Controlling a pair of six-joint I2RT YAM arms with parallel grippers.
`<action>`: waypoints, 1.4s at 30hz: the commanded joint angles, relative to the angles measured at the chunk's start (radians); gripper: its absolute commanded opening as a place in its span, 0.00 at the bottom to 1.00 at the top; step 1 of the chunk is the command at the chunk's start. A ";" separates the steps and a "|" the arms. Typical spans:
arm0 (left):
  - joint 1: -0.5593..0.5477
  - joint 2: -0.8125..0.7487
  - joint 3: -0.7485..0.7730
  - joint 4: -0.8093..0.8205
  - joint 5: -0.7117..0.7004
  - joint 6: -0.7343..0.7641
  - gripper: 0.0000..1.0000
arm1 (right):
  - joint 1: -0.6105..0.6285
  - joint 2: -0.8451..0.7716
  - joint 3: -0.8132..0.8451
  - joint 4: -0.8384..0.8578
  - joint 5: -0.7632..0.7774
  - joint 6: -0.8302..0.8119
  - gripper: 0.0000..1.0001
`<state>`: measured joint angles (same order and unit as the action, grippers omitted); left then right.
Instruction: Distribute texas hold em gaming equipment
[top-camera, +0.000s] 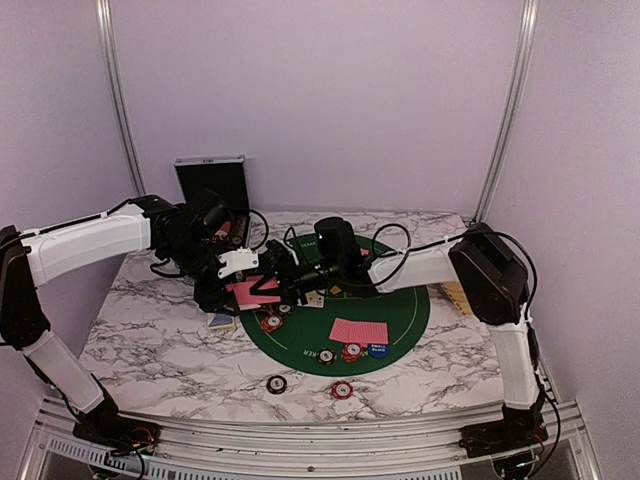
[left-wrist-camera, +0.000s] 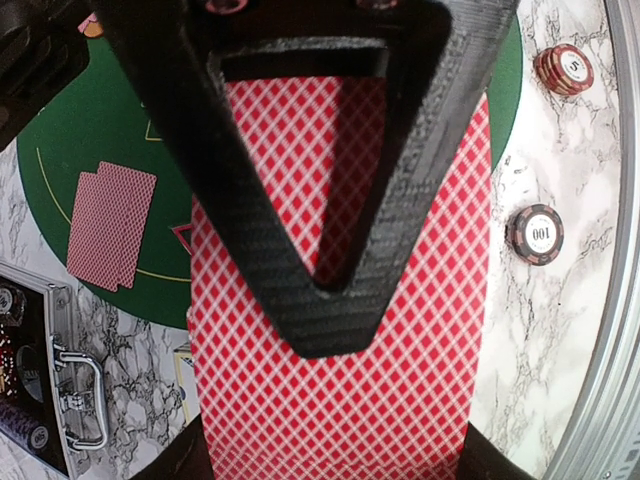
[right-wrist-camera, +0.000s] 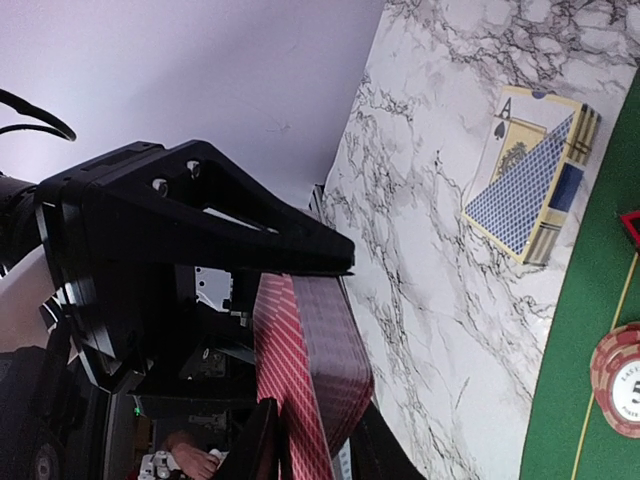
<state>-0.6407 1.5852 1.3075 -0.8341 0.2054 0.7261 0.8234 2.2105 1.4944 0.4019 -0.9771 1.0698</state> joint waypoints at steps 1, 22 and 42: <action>0.008 -0.041 -0.002 0.007 0.007 0.010 0.00 | -0.018 -0.047 -0.028 -0.076 -0.006 -0.035 0.25; 0.016 -0.051 -0.018 0.012 0.011 0.009 0.00 | -0.071 -0.144 -0.055 -0.258 0.014 -0.134 0.08; 0.030 -0.077 -0.048 0.012 -0.001 0.007 0.00 | -0.167 -0.164 0.241 -0.964 0.747 -0.814 0.00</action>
<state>-0.6224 1.5459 1.2732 -0.8307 0.2001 0.7258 0.6525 2.0773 1.6863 -0.4095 -0.5209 0.4461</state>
